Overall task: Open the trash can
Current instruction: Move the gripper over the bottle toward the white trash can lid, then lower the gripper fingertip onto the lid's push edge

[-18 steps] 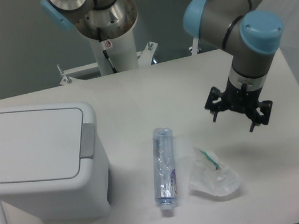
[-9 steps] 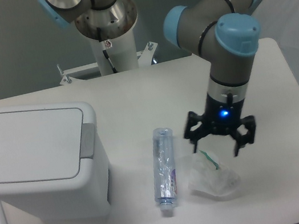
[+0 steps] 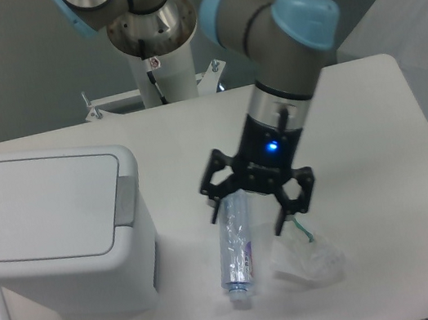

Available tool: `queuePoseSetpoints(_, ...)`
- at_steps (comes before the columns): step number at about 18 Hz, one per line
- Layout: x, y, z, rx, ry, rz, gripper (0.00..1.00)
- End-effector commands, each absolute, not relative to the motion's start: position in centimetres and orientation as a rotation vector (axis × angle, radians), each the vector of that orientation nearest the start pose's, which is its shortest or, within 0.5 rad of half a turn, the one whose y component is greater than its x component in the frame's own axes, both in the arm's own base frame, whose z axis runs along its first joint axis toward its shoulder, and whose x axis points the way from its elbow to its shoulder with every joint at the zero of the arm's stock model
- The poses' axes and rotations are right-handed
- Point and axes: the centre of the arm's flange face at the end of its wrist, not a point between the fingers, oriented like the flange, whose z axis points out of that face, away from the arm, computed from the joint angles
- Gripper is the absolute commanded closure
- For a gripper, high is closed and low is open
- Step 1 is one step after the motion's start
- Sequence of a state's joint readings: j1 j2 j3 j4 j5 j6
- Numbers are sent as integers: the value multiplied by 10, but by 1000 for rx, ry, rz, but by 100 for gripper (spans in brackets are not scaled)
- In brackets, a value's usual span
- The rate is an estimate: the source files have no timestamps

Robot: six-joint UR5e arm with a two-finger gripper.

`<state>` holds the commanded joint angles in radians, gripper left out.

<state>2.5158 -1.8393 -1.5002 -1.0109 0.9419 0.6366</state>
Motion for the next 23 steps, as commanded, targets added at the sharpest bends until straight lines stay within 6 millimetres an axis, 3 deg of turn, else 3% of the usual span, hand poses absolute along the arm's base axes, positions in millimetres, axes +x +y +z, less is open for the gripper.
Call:
queuePoseSetpoints(6,-346,513,484,-2423,-185,-216,0)
queuePoseSetpoints(11,-329,506,480,-2426,-220,-240,0)
queuePoseSetpoints(17,-307,518,467,-2443,-175,-256,0)
queuePoseSetpoints(23,-307,520,466,-2430,-162,-246,0)
